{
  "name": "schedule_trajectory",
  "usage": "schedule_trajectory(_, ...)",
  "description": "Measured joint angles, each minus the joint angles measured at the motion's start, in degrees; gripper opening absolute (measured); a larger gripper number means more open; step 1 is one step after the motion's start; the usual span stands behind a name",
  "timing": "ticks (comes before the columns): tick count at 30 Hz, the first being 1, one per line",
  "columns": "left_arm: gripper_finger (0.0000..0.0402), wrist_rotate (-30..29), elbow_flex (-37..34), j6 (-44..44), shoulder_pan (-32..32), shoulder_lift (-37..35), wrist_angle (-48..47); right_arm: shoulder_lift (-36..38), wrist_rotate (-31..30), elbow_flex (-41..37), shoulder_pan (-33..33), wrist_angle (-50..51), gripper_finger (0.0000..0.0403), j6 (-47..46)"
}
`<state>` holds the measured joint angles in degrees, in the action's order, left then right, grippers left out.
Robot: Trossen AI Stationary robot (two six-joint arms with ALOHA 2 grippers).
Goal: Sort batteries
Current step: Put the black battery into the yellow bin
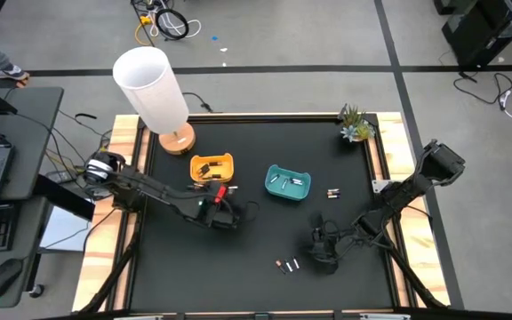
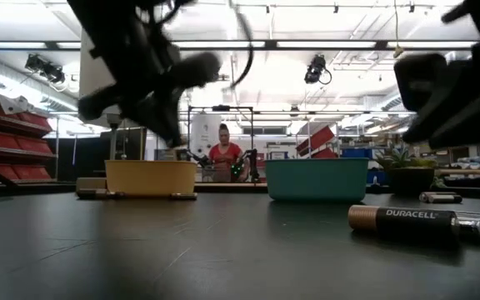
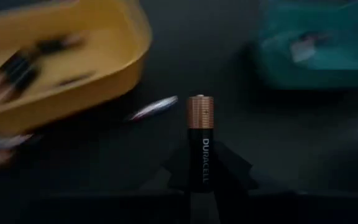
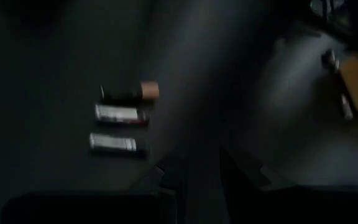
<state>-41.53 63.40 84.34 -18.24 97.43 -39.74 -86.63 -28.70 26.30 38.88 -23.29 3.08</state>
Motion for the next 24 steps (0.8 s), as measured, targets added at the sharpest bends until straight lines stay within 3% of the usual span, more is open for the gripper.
schedule_trajectory(5,0.0044,-9.93,0.08,-12.71,-3.07,-0.03,10.6,0.0,-0.36,-4.75,-2.9,-4.58,0.0077,-5.84)
schedule_trajectory(9,0.0044,-15.86,0.08,-22.65,-3.63,-0.07,11.23,0.09,-1.31,-7.52,-4.9,-10.59,0.0072,-12.48)
schedule_trajectory(12,0.0044,-18.35,0.06,-27.25,-3.63,0.19,11.67,2.68,-1.58,-7.12,-5.03,-6.7,0.0066,-16.93)
schedule_trajectory(15,0.0044,-19.0,0.01,-31.18,-3.69,1.24,14.3,8.16,-0.24,-3.71,-3.93,7.76,0.006,-23.74)
schedule_trajectory(20,0.0044,-15.07,0.01,-36.11,-4.99,2.75,19.26,16.11,-5.53,5.03,-1.3,46.41,0.006,-43.51)
schedule_trajectory(24,0.0044,-13.73,0.01,-38.99,-6.37,3.6,21.48,18.42,-4.71,8.15,-1.41,64.22,0.0078,-53.68)
